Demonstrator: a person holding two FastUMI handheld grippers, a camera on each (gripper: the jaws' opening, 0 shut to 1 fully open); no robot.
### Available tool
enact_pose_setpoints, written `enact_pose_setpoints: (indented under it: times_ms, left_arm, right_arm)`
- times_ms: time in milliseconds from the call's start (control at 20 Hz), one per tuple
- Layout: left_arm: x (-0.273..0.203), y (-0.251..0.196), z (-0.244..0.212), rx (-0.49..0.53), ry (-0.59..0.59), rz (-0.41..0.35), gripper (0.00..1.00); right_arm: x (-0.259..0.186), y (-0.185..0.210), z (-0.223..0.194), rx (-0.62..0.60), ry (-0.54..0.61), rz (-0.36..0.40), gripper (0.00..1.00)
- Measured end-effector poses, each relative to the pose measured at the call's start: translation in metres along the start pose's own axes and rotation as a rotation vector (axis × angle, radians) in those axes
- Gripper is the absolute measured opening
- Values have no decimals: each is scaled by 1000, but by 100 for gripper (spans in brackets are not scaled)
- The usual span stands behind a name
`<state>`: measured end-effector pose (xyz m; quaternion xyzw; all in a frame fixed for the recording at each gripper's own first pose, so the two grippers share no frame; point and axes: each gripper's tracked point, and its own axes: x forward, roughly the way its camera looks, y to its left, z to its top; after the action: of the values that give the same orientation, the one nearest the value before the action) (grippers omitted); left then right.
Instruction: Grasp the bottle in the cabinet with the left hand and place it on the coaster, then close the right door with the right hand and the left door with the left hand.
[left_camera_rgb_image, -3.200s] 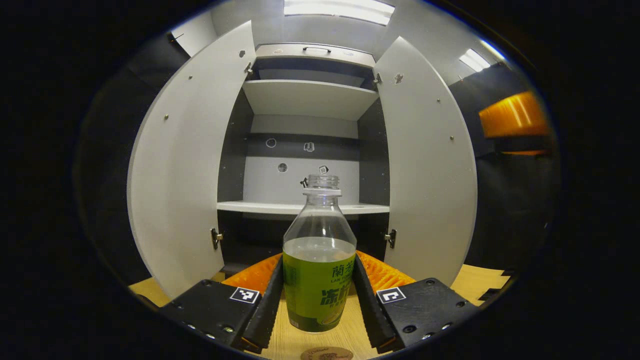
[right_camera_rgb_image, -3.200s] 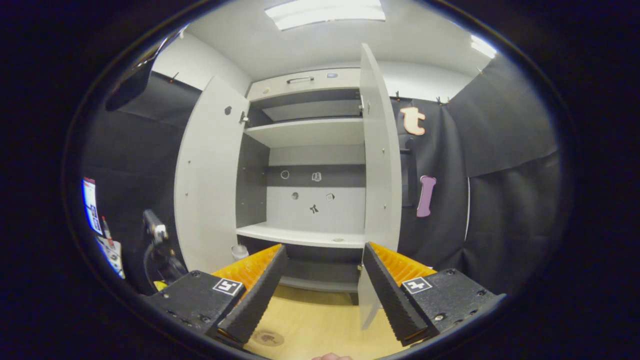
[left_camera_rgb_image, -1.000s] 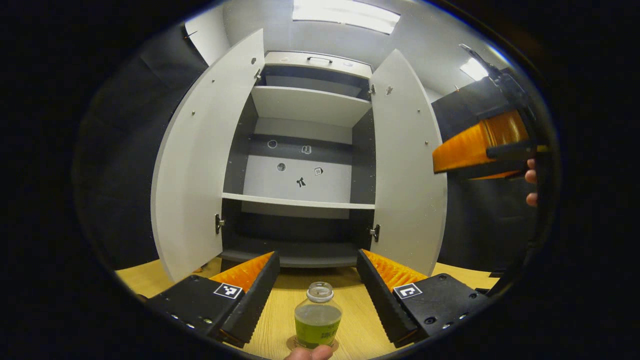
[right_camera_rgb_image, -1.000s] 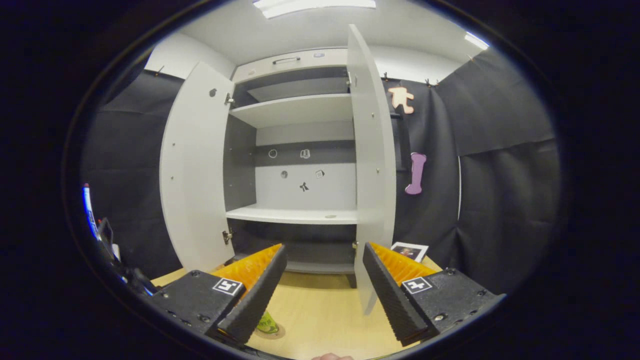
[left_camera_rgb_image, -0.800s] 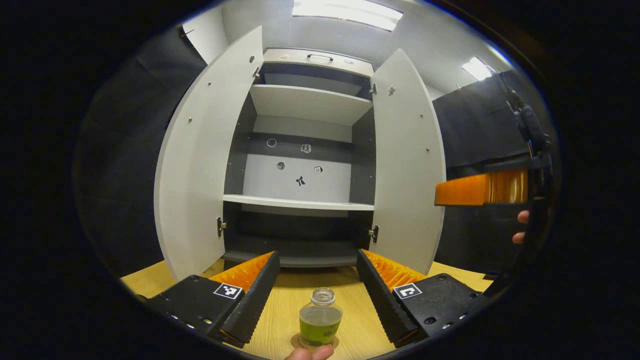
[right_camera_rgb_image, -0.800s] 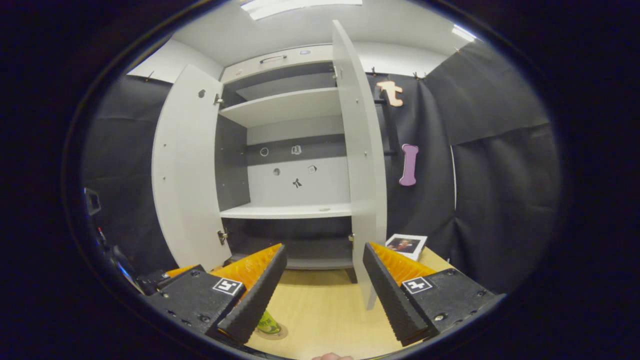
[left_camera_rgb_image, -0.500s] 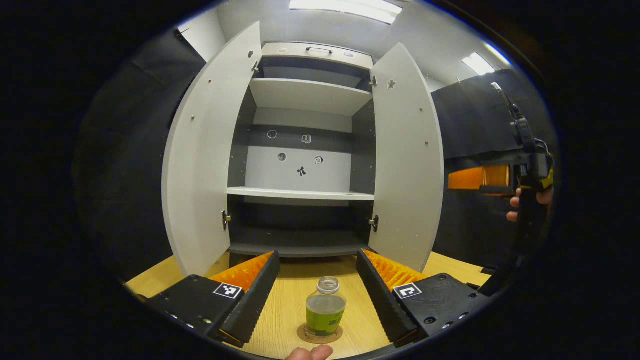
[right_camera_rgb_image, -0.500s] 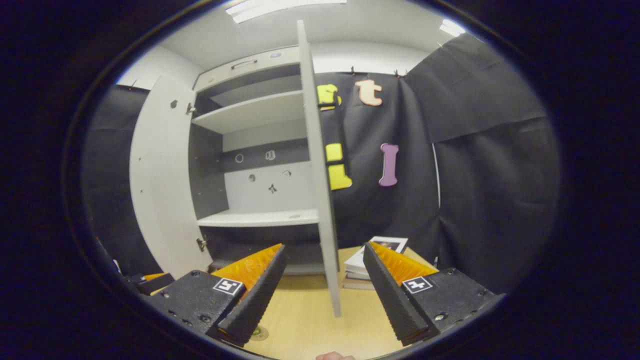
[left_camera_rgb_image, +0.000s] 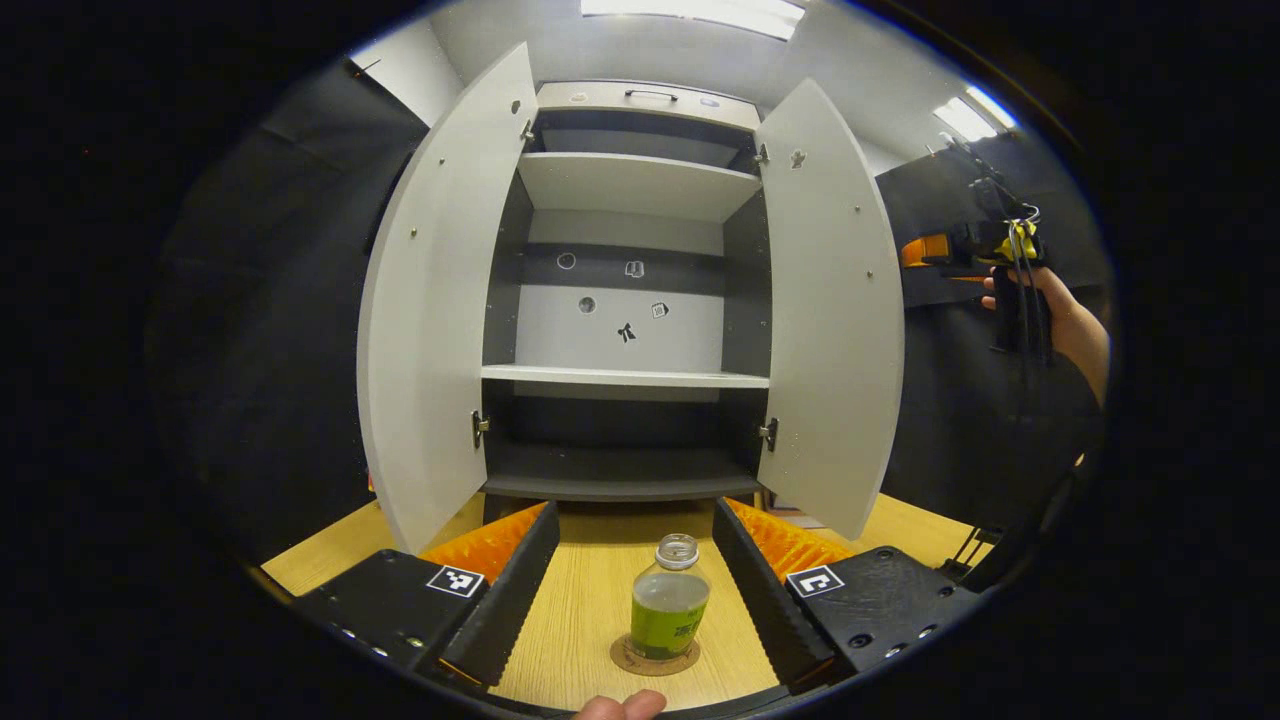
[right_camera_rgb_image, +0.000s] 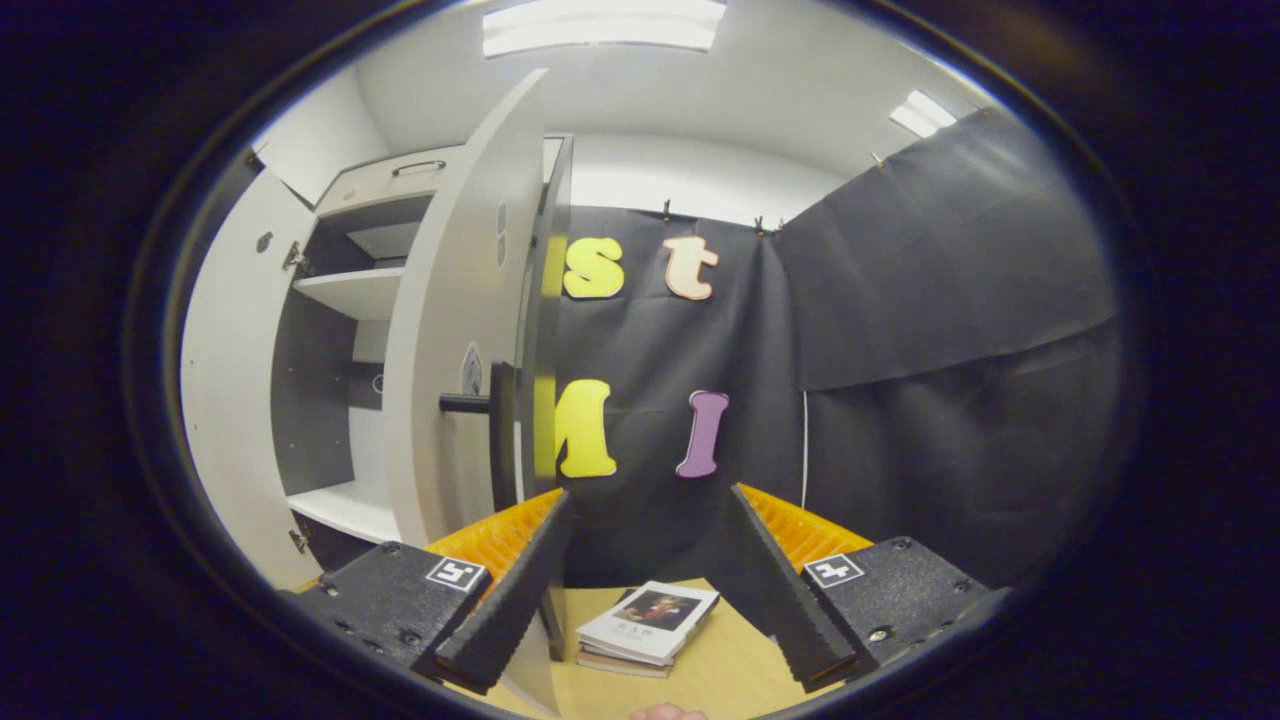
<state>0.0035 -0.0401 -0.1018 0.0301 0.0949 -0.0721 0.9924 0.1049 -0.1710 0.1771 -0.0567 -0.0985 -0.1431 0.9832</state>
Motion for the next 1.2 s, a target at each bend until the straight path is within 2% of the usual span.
enact_pose_setpoints:
  times_ms: [200, 300, 600, 950, 1200]
  left_arm:
    - [0, 5, -2, -8, 0, 19, 94]
    - [1, 5, -1, -14, -7, 18, 94]
    - [-4, 16, 4, -13, -34, 8, 94]
    - [-16, 48, 4, -21, -35, 90, 94]
    - [-25, 64, 3, -15, -28, 123, 94]
  right_arm:
    - [1, 3, 2, -6, -13, -36, 98]
    - [0, 13, 1, -9, -8, -17, 98]
    - [-13, 74, 0, -1, -9, 109, 96]
    - [-6, 168, -8, 0, 12, 281, 97]
    - [-6, 181, 0, 8, -10, 300, 98]
